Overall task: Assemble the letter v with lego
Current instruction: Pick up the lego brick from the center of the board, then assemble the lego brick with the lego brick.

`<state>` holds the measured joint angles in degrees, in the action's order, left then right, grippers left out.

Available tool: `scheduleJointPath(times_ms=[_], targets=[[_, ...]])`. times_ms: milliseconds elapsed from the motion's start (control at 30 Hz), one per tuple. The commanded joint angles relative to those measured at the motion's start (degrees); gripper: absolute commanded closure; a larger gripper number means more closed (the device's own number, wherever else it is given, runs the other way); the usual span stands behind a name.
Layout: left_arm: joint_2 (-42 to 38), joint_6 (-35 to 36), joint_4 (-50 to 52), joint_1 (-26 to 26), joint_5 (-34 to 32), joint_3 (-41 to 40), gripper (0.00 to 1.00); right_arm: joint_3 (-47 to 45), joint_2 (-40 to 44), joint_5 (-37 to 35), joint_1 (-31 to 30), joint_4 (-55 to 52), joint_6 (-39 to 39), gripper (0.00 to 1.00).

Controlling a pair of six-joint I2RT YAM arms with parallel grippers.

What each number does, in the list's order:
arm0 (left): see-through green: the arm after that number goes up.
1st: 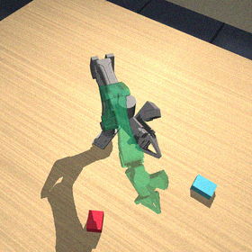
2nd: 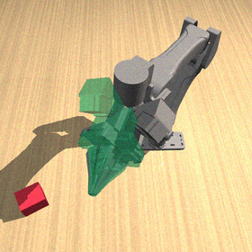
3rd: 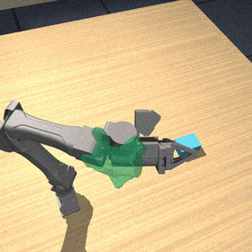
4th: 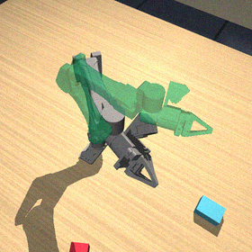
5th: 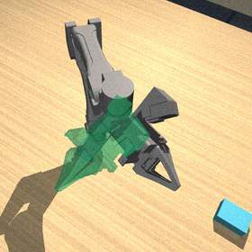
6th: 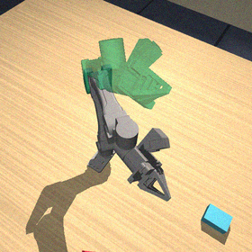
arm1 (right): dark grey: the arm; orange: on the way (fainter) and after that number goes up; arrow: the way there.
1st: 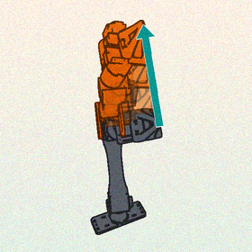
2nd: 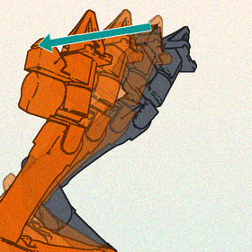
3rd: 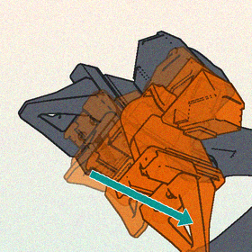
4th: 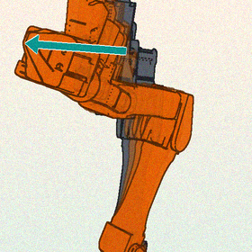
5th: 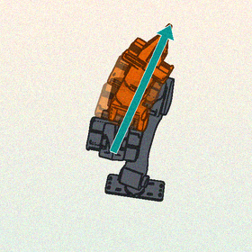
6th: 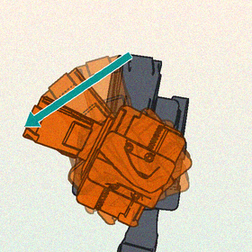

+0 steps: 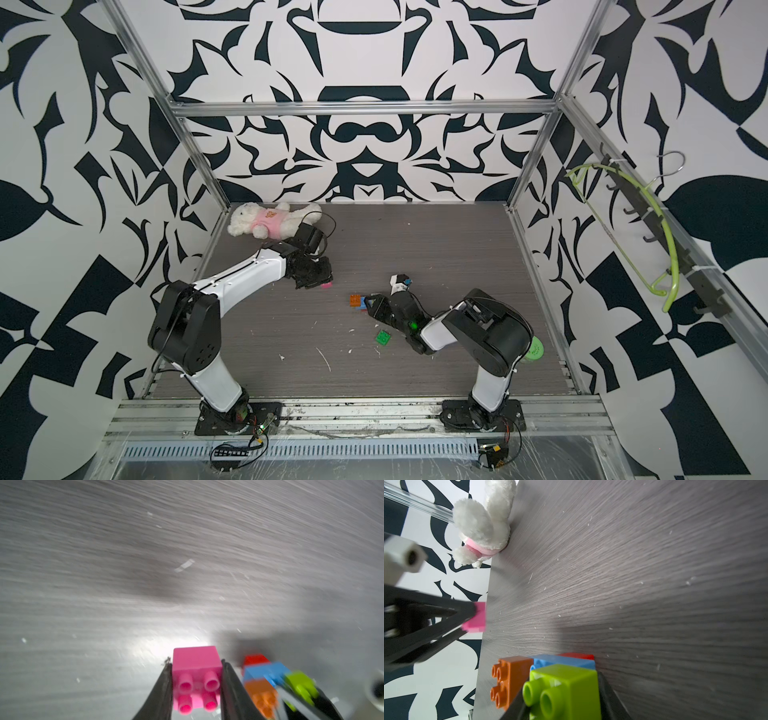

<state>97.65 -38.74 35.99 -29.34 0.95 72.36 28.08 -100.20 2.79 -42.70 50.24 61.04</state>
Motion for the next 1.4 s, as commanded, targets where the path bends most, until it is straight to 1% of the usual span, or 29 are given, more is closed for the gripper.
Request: scheduleJointPath(times_ms=[0,100,200,433,867,1367], targets=[[-1.8,-2.3,4.8,-3.2,-1.7,1.4,0.84,1.2,1.0,-1.6,-0.6,-1.3,-1.8,0.66],[-1.9,-3.4,7.3,-6.9,-3.5,3.7,0.85,1.2,1.1,-2.0,-0.8,-1.5,-1.9,0.66],[-1.0,-3.9,8.9,-9.6,-4.0,5.7,0.87,1.1,1.3,-2.3,-0.9,-1.7,-2.0,0.67],[2.0,-3.8,10.1,-12.6,-4.0,7.8,0.88,1.0,1.2,-2.3,-0.9,-1.5,-2.1,0.67],[3.2,-5.0,8.1,-13.5,-5.0,5.8,0.9,1.4,1.2,-2.3,-0.9,-2.7,-1.7,0.67],[4.0,-6.0,7.8,-14.7,-8.3,4.7,0.91,2.2,0.5,-1.6,-0.9,-4.0,0.1,0.68]])
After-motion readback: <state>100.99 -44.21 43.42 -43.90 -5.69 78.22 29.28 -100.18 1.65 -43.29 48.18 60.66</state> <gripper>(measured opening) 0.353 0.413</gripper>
